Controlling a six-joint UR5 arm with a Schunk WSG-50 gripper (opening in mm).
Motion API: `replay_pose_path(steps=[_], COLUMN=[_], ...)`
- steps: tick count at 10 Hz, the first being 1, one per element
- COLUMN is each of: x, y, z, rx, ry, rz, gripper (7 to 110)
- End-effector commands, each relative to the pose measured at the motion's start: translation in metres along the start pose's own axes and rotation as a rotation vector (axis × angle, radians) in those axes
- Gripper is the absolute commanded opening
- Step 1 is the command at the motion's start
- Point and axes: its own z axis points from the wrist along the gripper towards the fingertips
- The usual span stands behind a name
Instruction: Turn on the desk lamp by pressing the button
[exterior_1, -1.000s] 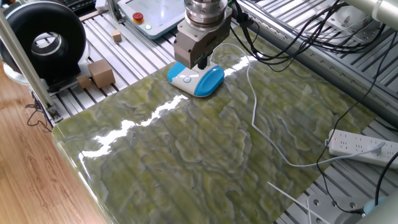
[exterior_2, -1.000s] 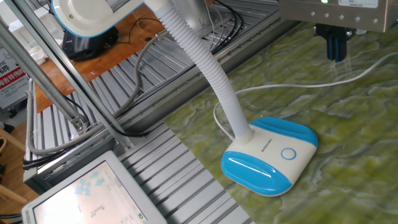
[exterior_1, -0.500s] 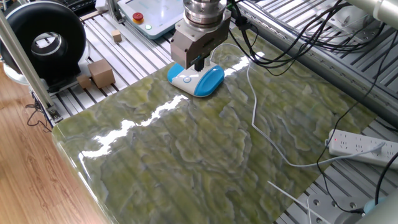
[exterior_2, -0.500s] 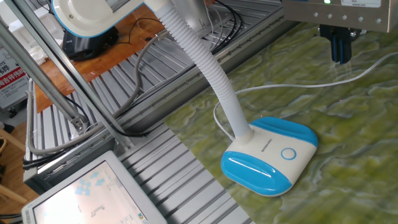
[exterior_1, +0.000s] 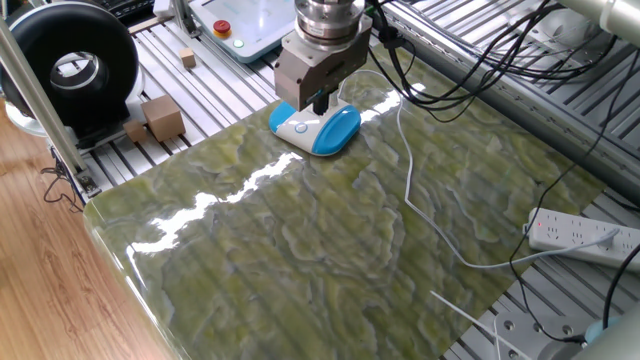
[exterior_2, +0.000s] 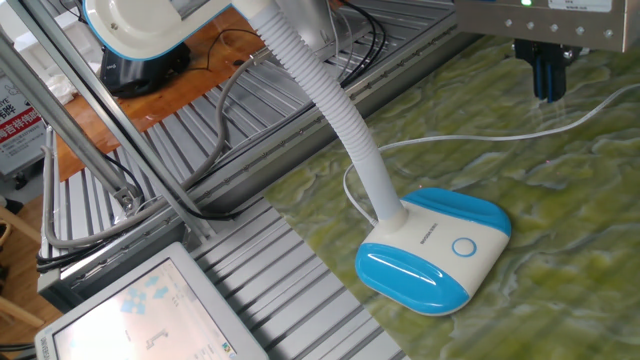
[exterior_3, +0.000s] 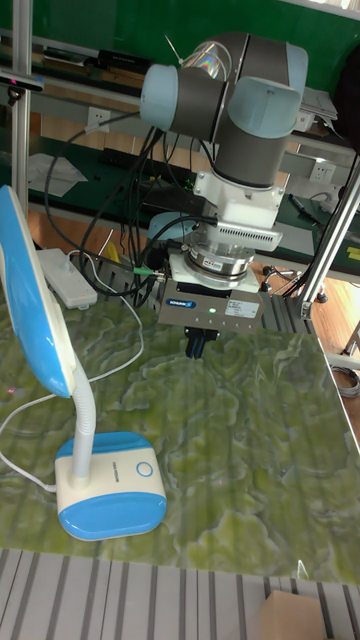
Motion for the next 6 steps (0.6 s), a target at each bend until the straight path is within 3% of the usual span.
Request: replay_pose_path(steps=[1,3,6], x=[0.002,-0.008,-0.043], y=[0.002,0.002,0.0], z=[-0.001,-0.008,-0.023], rx=[-0.012,-0.018,-0.019], ry=[0.009,0.027,0.052], rz=[0.003,-0.006,-0.017], gripper=[7,7,7])
